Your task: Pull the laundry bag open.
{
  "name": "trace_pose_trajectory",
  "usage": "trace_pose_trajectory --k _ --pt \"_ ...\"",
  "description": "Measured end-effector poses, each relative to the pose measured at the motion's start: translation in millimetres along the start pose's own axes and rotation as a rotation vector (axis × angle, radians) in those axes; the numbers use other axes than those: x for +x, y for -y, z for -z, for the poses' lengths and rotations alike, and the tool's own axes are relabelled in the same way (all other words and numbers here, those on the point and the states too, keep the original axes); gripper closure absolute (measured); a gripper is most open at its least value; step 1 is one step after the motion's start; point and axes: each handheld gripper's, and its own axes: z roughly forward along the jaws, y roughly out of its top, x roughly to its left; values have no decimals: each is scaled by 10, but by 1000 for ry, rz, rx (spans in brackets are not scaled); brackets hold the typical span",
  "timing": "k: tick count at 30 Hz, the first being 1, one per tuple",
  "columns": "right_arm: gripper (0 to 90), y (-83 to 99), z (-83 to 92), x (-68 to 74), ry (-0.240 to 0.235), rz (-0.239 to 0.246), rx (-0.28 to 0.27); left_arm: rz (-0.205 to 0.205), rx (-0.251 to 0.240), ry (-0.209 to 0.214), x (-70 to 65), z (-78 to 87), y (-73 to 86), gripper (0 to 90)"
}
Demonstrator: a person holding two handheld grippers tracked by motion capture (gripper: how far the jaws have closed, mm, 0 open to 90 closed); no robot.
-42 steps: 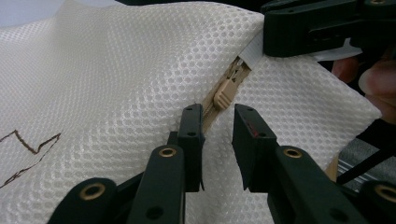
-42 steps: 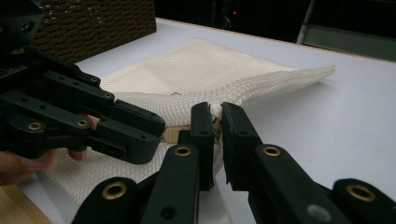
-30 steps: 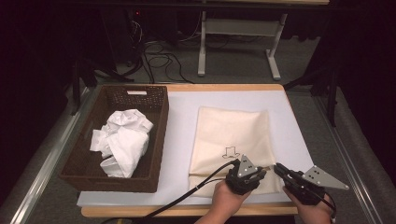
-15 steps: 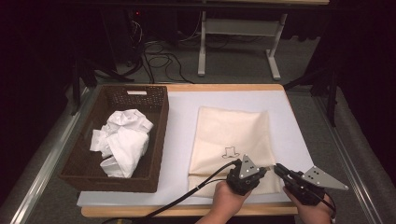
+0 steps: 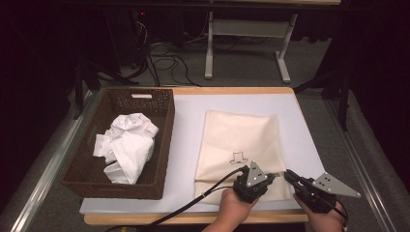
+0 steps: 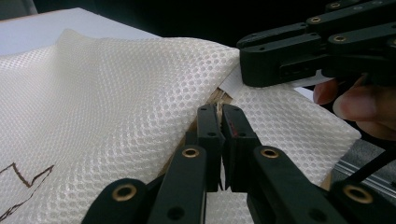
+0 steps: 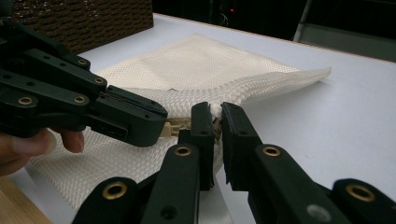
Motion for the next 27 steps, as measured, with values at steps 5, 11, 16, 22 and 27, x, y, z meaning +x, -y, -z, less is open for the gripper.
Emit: trace_pose_trajectory --k 5,11,16,22,27 --pt "859 -2 4 4 -4 9 4 19 -4 10 15 3 22 868" --pt "861 1 5 16 2 9 1 28 0 15 30 4 40 868" --pt "861 7 2 18 0 8 1 44 2 26 44 4 63 869" --pt "866 7 11 15 -6 3 -2 46 -4 31 46 14 68 870" --pt "867 9 10 21 -8 0 1 56 -2 33 57 6 85 872"
